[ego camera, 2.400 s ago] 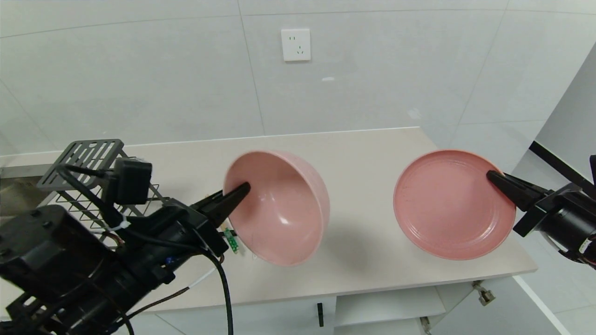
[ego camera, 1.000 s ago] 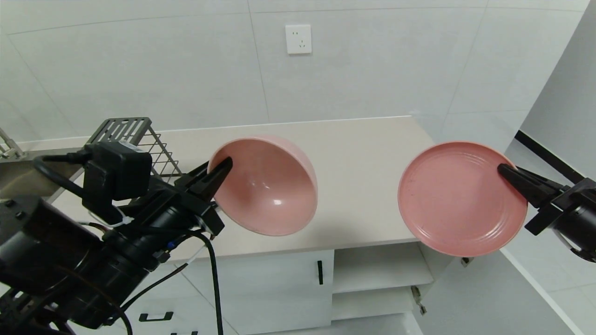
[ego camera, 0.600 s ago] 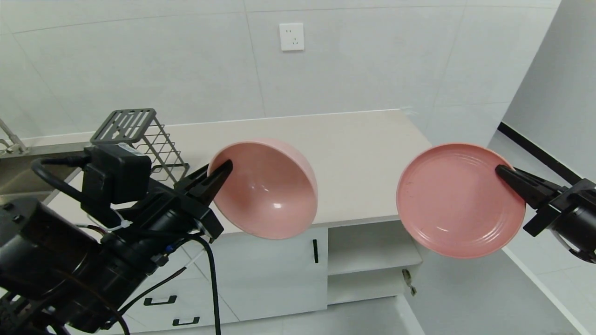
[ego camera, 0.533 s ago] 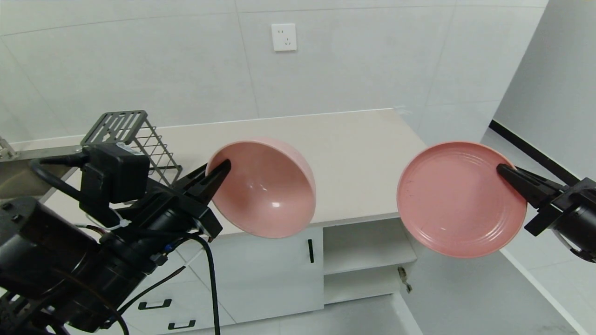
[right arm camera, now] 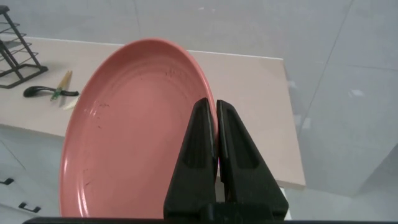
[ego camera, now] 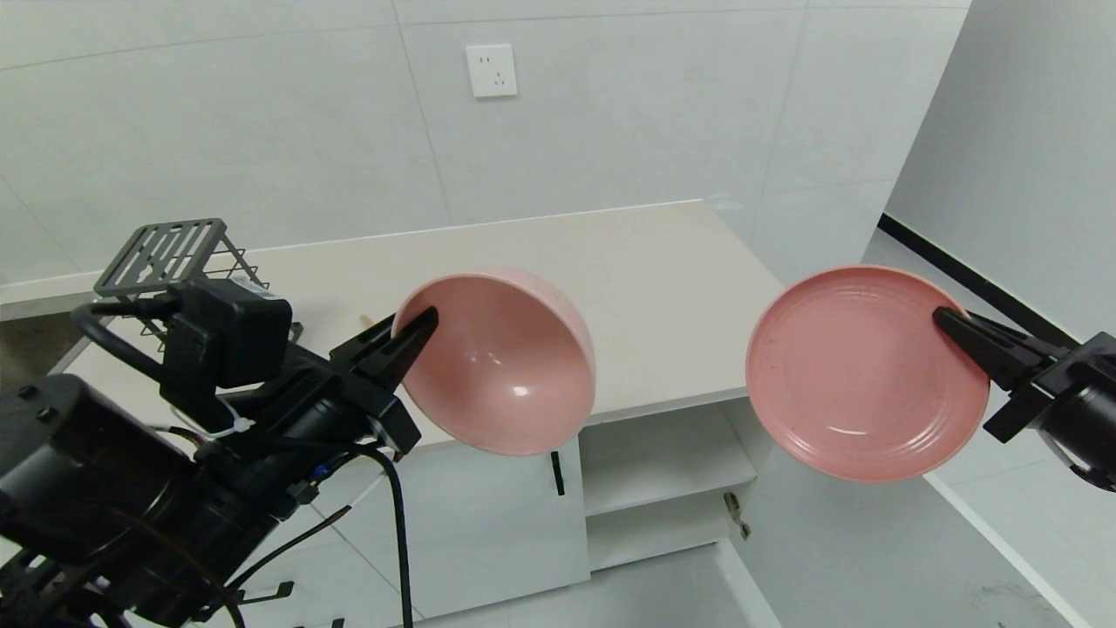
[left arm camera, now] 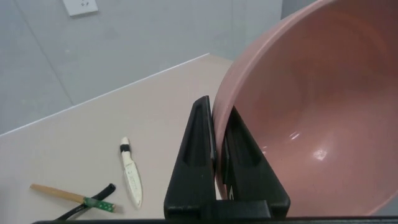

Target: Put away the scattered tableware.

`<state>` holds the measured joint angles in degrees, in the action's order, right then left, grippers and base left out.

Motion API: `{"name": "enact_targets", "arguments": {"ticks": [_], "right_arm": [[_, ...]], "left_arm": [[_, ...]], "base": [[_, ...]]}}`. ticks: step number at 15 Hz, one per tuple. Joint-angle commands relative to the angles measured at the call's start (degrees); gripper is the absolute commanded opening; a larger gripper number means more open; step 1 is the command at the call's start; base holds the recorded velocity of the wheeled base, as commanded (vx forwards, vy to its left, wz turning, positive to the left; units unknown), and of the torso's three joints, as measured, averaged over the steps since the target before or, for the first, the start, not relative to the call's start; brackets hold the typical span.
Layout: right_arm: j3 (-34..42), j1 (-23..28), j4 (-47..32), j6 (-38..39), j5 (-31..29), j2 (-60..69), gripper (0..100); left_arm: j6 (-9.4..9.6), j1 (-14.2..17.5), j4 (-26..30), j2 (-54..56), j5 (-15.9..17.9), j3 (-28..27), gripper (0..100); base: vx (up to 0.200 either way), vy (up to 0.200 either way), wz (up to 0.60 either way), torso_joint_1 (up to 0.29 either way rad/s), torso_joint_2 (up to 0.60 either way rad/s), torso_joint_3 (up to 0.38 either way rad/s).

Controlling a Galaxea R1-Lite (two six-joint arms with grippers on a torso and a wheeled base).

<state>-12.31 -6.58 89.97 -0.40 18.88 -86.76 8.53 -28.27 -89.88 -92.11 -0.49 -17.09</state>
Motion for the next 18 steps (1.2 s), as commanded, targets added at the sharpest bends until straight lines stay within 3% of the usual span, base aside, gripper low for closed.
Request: {"name": "enact_targets", "arguments": {"ticks": [1,9,18], "right_arm": [[0.1,0.0,0.0,0.0,0.0,-0.2,0],[0.1,0.0,0.0,-1.4,0.0,-0.7,0],[0.5,0.0,0.0,-1.4,0.0,-1.0,0]], "left_arm": [[-0.01,0.0,-0.1,-0.3,0.0,0.1,0],[-0.01,0.0,-0.1,-0.7,0.0,0.5,0],[-0.01,0.0,-0.1,-1.7,0.0,1.0,0]], "base": [[0.000,0.000,0.00,0.000,0.00,0.000],[0.000,0.000,0.00,-0.090,0.19,0.096],[0.000,0.000,0.00,-0.267,0.53,0.255]]}}
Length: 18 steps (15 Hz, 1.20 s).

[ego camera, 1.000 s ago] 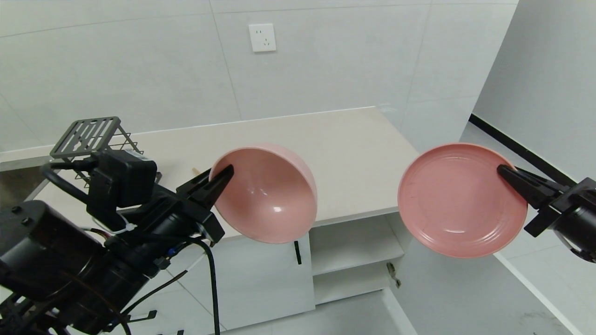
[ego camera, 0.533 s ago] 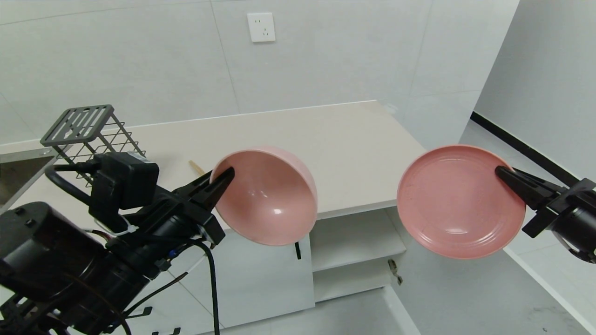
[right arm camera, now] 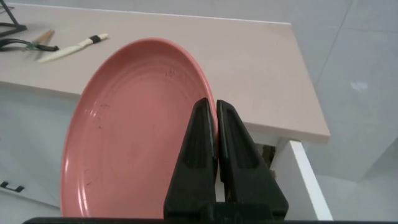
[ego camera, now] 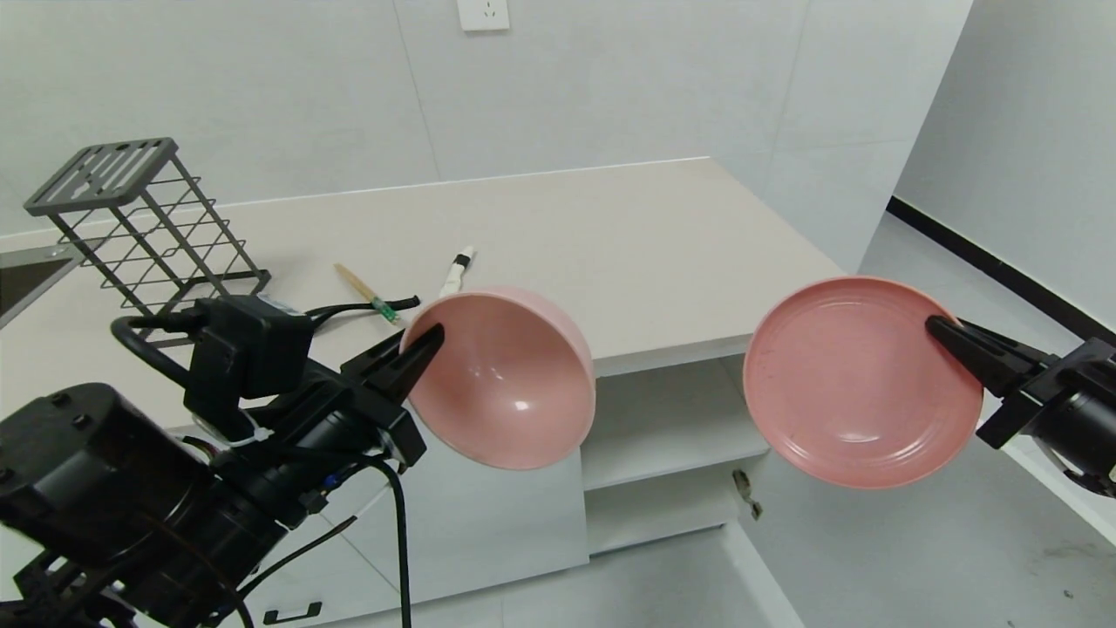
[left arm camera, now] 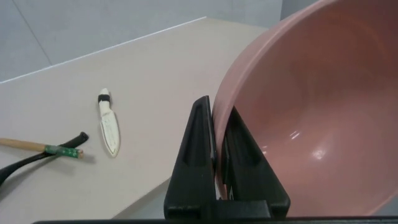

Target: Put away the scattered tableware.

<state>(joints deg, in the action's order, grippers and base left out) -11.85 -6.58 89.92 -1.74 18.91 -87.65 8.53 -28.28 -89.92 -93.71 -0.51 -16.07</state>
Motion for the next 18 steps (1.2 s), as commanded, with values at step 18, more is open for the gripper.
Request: {"name": "enact_targets", "arguments": {"ticks": [18], "right_arm": [[1.1,-0.1,0.1,-1.9,0.0,-2.0,0]], "left_arm": [[-0.01,-3.0,-0.1,0.7,0.1,2.2,0]], "base": [[0.000,0.000,0.00,-0.255,0.46,0.210]]}}
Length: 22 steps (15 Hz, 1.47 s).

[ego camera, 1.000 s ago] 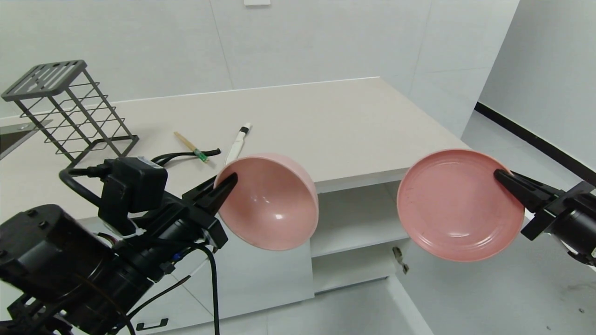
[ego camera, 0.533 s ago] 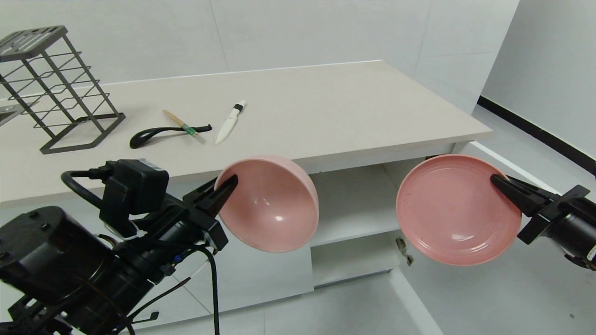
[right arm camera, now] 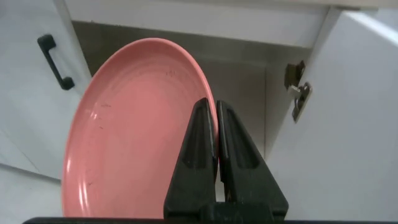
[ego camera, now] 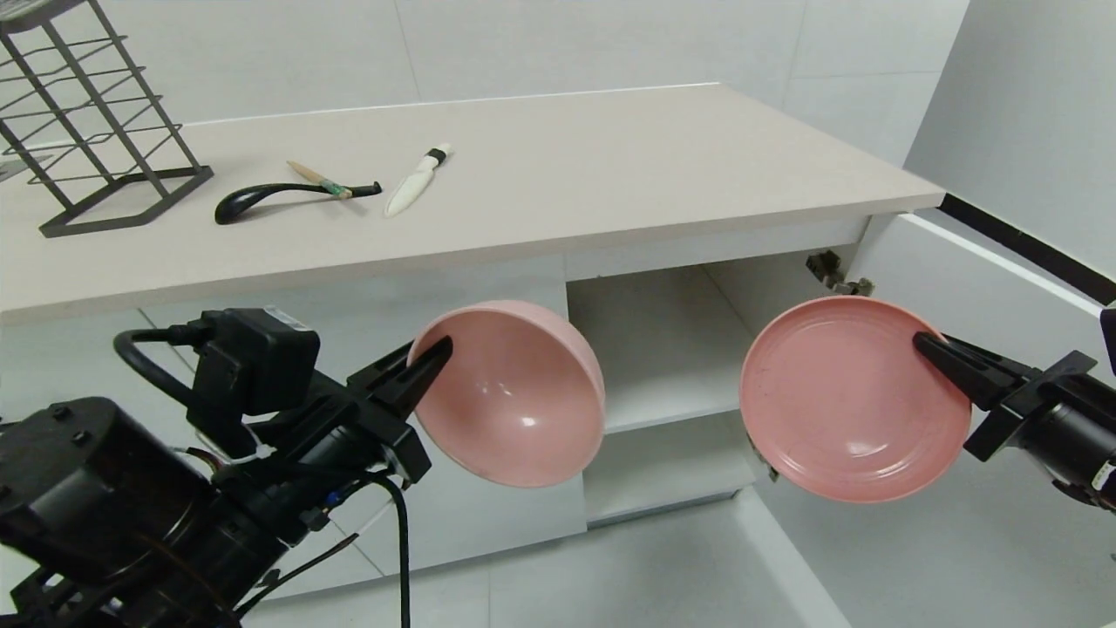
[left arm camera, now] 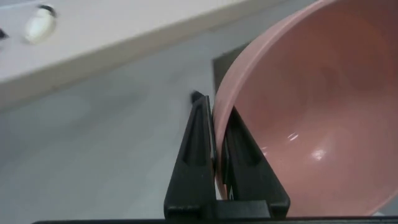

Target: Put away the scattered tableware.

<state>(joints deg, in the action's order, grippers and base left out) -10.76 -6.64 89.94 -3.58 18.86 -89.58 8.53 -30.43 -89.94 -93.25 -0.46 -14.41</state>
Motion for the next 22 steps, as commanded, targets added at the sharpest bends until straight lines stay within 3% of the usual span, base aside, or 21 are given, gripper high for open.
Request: {"name": "enact_targets", "arguments": {"ticks": [1,6,12,22], "right_arm": [[0.0,0.0,0.1,0.0,0.0,-0.2,0],[-1.5,-4.5,0.1,-0.1,0.0,-8.1,0],[-13.5,-7.9,0.1,-0.1,0.0,-19.7,0],[-13.2,-7.7,0.1,-0.1,-0.1,-22.9,0]], "left_arm": [[-0.01,-1.9,-0.1,0.1,0.0,1.4,0],[-0.01,-7.9,-0.1,-7.7,-0.1,6.3,0],[-0.01,-7.7,-0.1,-11.1,-0.1,9.0,0],[0.08,-7.7,-0.1,-10.4,0.0,11.6,0]], "base": [[0.000,0.000,0.00,-0.251,0.33,0.119],[0.000,0.000,0.00,-0.150,0.29,0.100],[0.000,0.000,0.00,-0.006,0.08,0.016],[0.060,0.000,0.00,-0.001,0.00,0.008]]}}
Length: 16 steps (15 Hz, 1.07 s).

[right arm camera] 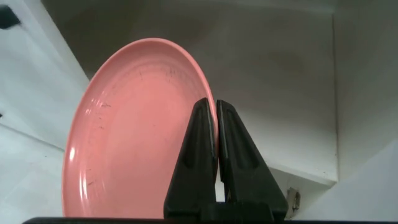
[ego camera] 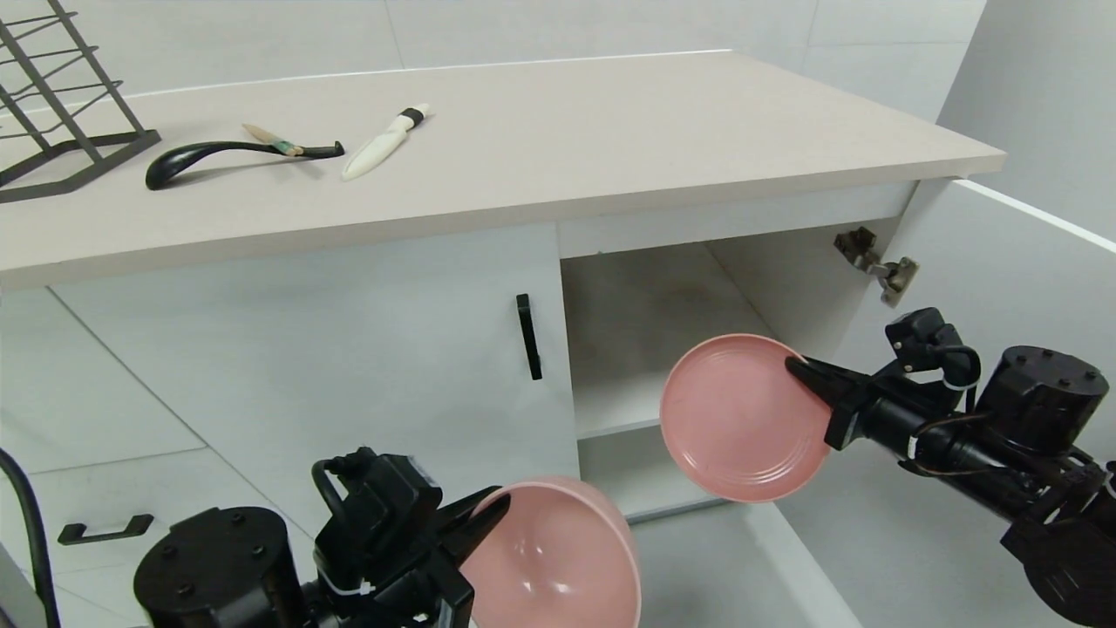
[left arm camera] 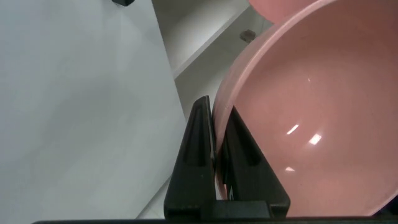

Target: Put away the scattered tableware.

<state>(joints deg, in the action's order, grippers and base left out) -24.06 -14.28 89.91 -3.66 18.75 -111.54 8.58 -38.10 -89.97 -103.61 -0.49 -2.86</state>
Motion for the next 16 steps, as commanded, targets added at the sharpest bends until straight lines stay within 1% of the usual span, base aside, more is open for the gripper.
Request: {"name": "enact_targets", "arguments": {"ticks": [1,3,5,8,11,13,14,15,16], "right_arm": [[0.9,0.0,0.1,0.1,0.1,-2.7,0],[2.0,-0.1,0.1,0.1,0.1,-3.6,0],[2.0,-0.1,0.1,0.1,0.1,-3.5,0],[2.0,-0.1,0.1,0.1,0.1,-3.6,0],[1.8,-0.3,0.1,1.0,0.0,-3.6,0],[1.1,-0.3,0.1,3.0,-0.1,-3.9,0],[0.8,-0.3,0.1,4.0,-0.1,-4.0,0],[0.1,-0.3,0.1,5.5,0.0,-4.6,0],[-0.2,-0.3,0.1,5.5,0.0,-5.2,0]], "left_arm": [[0.03,0.0,0.0,0.2,0.0,0.1,0],[0.03,0.0,0.0,0.4,0.0,0.7,0],[-0.06,0.0,0.0,1.2,0.0,2.9,0],[-0.06,0.0,0.0,2.3,0.0,2.7,0],[0.12,-0.2,0.0,2.4,0.0,1.7,0],[0.21,-0.2,0.0,2.4,0.0,1.7,0],[0.47,-0.2,0.0,2.4,0.0,1.7,0],[1.88,-0.2,0.0,2.3,0.0,2.0,0],[2.49,-0.2,0.0,2.3,0.0,2.2,0]], "base": [[0.000,0.000,0.00,0.000,0.00,0.000],[0.000,0.000,0.00,0.000,0.00,0.000],[0.200,0.000,0.00,0.002,0.00,0.000],[0.200,0.000,0.00,0.002,0.00,0.004],[0.000,0.000,0.00,0.000,0.00,0.000],[0.000,0.000,0.00,0.000,0.00,0.000],[0.000,0.000,0.00,0.000,0.00,0.000],[0.000,0.000,0.00,0.000,0.00,0.000],[0.000,0.000,0.00,0.000,0.00,0.000]]}}
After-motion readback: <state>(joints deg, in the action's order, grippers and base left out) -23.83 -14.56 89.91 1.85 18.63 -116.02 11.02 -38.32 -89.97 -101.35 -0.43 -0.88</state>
